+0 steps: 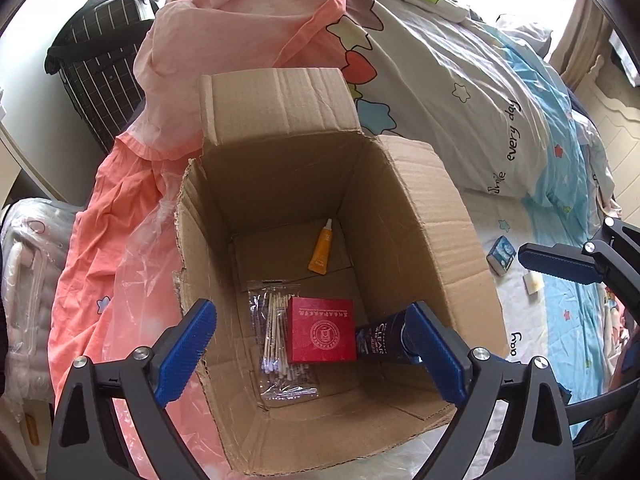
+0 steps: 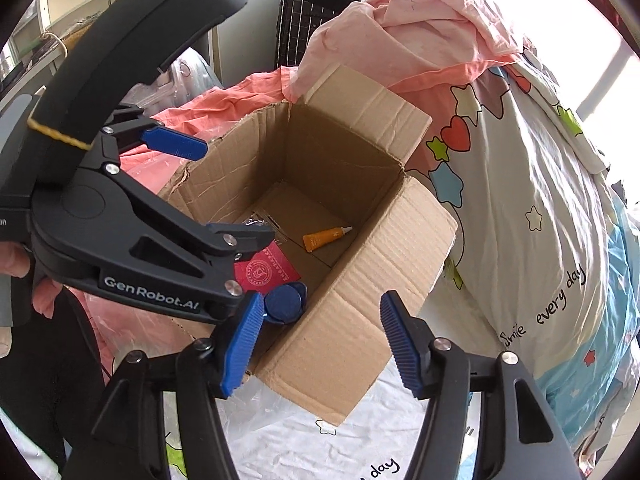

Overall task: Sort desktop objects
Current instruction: 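Withdraw both open tools from the box back over the bed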

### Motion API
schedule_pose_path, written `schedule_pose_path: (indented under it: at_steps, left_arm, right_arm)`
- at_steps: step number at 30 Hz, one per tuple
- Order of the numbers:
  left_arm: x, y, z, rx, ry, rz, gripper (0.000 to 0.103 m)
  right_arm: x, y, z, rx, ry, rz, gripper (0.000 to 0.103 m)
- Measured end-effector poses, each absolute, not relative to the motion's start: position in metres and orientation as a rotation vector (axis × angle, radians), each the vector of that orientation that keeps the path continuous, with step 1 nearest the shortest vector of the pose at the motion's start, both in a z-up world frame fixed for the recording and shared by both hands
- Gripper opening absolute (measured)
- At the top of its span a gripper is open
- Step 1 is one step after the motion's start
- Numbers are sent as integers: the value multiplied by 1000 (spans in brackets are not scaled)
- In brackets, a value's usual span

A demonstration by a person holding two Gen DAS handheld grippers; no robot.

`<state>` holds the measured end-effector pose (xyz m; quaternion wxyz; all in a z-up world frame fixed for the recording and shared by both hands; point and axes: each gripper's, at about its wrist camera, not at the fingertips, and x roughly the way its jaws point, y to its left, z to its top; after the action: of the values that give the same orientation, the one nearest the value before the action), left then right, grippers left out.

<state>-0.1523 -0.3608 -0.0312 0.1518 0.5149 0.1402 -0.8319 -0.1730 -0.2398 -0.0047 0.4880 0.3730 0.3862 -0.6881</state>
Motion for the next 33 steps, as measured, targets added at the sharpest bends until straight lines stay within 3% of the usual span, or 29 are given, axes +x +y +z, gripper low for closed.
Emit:
schedule_pose_path:
  at_steps: [22, 27, 33]
  left_arm:
    - [-134, -281, 4, 1480, 259, -2490, 98]
    - [-130, -257, 12, 1484, 218, -2520, 98]
    - [-130, -221, 14, 1513, 170, -2550, 98]
  right_arm:
    - [-141, -176, 21, 887, 968, -1792, 61]
    - [-137, -146, 24, 914, 898, -1827, 71]
    - [-129, -105, 23, 943, 841, -1886, 71]
